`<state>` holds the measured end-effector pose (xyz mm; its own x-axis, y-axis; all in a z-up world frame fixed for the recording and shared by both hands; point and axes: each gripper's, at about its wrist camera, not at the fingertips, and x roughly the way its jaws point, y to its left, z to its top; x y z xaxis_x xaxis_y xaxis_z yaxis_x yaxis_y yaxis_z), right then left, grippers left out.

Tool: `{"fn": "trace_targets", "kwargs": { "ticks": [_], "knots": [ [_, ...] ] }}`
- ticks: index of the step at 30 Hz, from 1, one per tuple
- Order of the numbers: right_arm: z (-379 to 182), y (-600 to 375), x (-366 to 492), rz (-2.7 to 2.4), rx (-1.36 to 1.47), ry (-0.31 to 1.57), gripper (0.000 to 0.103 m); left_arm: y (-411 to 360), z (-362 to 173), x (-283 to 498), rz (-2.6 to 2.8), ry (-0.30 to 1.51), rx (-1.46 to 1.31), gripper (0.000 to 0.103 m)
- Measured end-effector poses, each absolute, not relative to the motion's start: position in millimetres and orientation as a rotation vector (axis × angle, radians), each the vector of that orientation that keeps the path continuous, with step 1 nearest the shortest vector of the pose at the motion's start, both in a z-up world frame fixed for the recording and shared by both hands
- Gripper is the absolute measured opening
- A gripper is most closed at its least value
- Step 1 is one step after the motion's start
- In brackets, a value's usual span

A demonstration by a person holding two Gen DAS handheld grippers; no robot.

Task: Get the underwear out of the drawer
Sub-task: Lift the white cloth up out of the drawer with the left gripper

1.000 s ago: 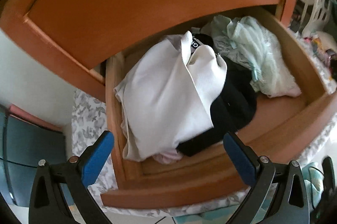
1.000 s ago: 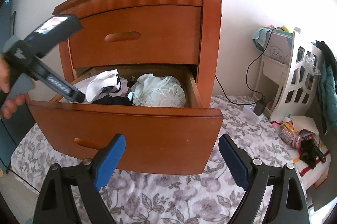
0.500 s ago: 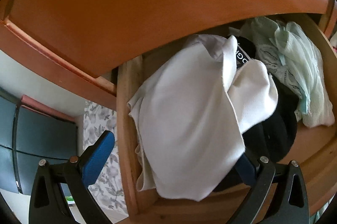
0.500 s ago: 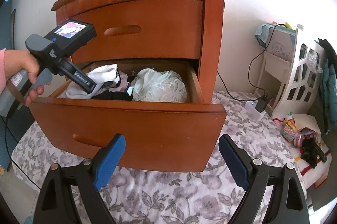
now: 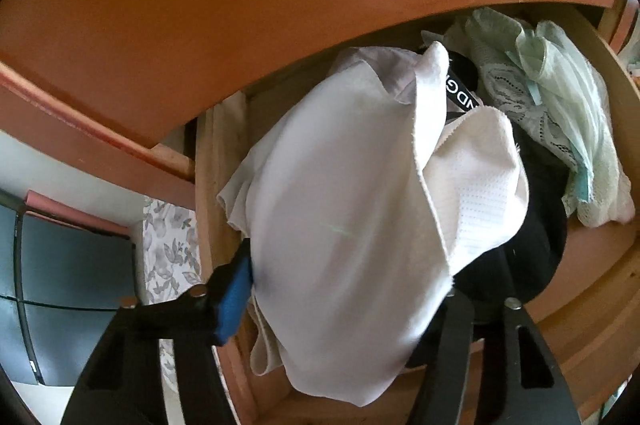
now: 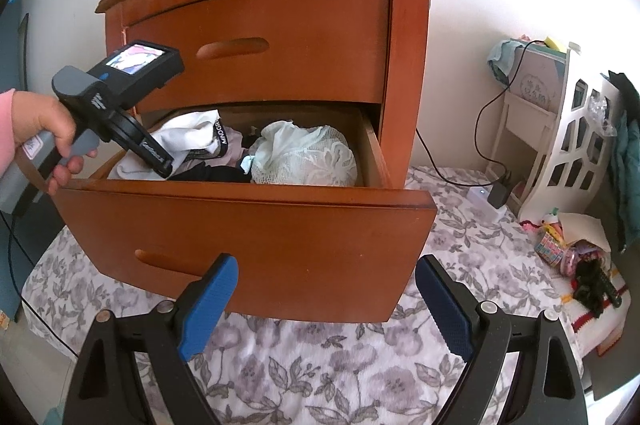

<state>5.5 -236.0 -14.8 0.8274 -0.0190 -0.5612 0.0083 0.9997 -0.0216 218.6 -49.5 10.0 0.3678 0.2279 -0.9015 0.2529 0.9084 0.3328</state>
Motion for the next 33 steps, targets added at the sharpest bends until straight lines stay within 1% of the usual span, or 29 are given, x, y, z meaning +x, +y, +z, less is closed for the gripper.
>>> {"fn": "trace_targets", "kwargs": {
  "ticks": [2, 4, 8, 10, 17, 25, 33],
  "knots": [
    [-14.5, -235.2, 4.9, -0.016, -0.021, 0.594, 0.092, -41.7, 13.6, 218.1, -0.018, 1.204, 0.43, 0.054],
    [-14.2, -235.0, 4.0, -0.018, -0.023, 0.592, 0.092, -33.7, 18.9, 218.0, -0.013, 1.186, 0.387, 0.049],
    [-14.1, -235.4, 3.6, -0.025, -0.022, 0.592, 0.092, -15.6, 28.0, 209.2, -0.011, 1.148, 0.282, 0.04],
    [-13.8, -235.0, 3.2, -0.028, -0.025, 0.592, 0.092, -3.7, 33.3, 204.6, -0.019, 1.127, 0.215, 0.038],
    [-13.2, -230.9, 2.9, -0.036, -0.047, 0.597, 0.092, 25.4, 51.2, 184.3, -0.05, 1.058, 0.06, 0.033],
    [-12.6, -226.4, 2.0, -0.047, -0.073, 0.597, 0.092, 38.6, 80.6, 155.4, -0.108, 0.946, -0.064, 0.031],
    [-11.8, -225.1, 0.1, -0.061, -0.087, 0.595, 0.092, 42.2, 123.6, 126.1, -0.171, 0.831, -0.127, 0.031]
  ]
}}
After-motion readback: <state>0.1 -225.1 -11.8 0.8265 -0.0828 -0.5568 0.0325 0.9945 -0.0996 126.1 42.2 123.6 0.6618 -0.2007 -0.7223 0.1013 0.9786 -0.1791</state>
